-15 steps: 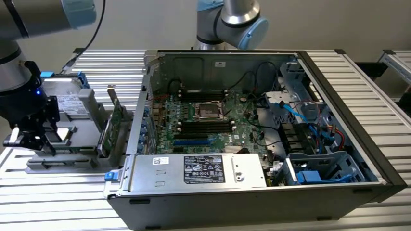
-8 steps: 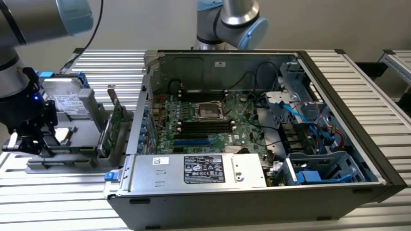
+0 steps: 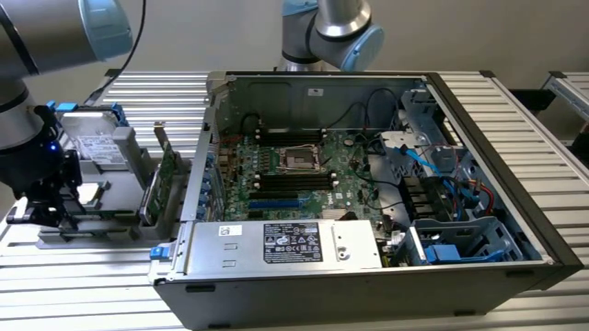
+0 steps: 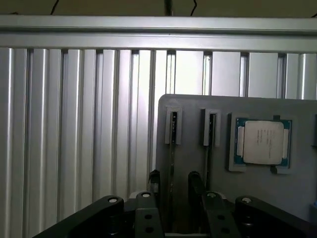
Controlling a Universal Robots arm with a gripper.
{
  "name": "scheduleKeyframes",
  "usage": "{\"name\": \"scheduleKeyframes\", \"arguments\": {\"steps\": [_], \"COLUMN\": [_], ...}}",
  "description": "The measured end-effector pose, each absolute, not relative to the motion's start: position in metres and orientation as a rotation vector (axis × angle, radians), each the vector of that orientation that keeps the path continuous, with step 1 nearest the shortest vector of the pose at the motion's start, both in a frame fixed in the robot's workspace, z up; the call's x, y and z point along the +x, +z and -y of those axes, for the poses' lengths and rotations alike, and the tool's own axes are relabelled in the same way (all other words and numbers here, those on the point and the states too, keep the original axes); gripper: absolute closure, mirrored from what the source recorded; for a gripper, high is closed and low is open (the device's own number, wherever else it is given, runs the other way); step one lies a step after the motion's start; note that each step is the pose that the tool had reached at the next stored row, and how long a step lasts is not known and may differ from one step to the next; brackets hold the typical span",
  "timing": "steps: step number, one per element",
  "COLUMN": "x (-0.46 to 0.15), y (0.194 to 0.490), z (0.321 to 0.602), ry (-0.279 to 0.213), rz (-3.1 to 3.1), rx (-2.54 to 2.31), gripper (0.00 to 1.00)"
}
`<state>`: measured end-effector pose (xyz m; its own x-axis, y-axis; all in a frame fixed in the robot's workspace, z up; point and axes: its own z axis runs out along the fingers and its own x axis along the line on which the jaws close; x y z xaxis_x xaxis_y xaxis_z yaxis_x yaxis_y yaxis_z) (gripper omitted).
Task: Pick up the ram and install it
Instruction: 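Pick up the ram and move it above insertion slot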
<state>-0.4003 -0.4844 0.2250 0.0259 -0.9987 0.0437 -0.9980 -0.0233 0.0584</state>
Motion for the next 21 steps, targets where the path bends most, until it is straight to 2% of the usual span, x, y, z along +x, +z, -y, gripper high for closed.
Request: {"name": "scheduleKeyframes", "arguments": {"steps": [21], "x": [-0.402], "y": [0.194], "z": [0.486], "ry": [-0.009], "rz": [2.065], "rx": [2.272], "gripper": [0.64]}}
